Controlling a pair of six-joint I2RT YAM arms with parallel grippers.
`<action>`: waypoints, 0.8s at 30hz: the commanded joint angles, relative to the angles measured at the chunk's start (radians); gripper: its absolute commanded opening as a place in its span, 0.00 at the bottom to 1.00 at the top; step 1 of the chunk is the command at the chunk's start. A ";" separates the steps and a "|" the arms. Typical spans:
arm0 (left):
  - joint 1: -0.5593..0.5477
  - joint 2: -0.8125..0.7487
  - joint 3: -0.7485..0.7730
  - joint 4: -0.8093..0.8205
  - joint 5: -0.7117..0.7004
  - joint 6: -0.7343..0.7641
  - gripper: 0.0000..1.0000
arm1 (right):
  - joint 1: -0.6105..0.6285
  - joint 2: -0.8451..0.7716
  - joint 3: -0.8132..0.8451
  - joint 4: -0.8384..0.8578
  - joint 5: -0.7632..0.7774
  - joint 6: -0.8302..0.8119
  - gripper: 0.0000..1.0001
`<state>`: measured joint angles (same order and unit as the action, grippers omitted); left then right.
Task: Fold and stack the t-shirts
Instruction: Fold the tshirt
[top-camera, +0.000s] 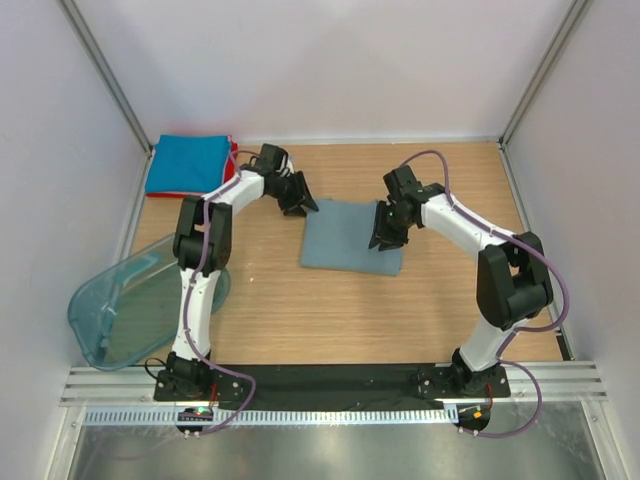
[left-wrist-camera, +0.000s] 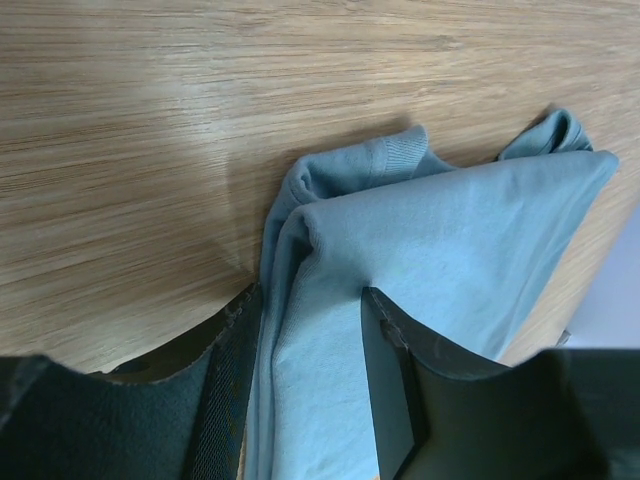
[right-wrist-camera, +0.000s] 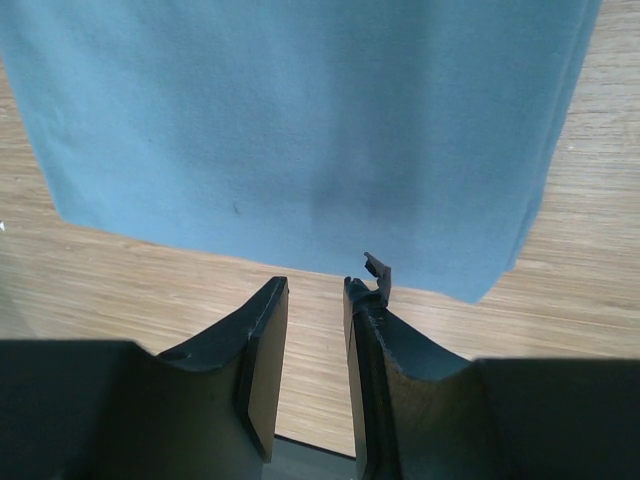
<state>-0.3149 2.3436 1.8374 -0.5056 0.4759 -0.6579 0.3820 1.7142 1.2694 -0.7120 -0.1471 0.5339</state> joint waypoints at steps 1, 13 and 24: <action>-0.033 0.059 -0.012 -0.028 -0.106 0.024 0.47 | 0.001 -0.065 -0.013 -0.009 0.035 0.000 0.36; -0.085 0.111 0.019 -0.122 -0.244 0.015 0.34 | 0.003 -0.113 -0.033 -0.026 0.053 -0.011 0.36; -0.159 -0.026 0.180 -0.321 -0.336 -0.014 0.00 | 0.003 -0.185 -0.073 -0.023 0.061 0.001 0.36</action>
<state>-0.4408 2.3703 1.9533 -0.6415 0.2382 -0.6731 0.3820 1.6024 1.2034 -0.7399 -0.1066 0.5293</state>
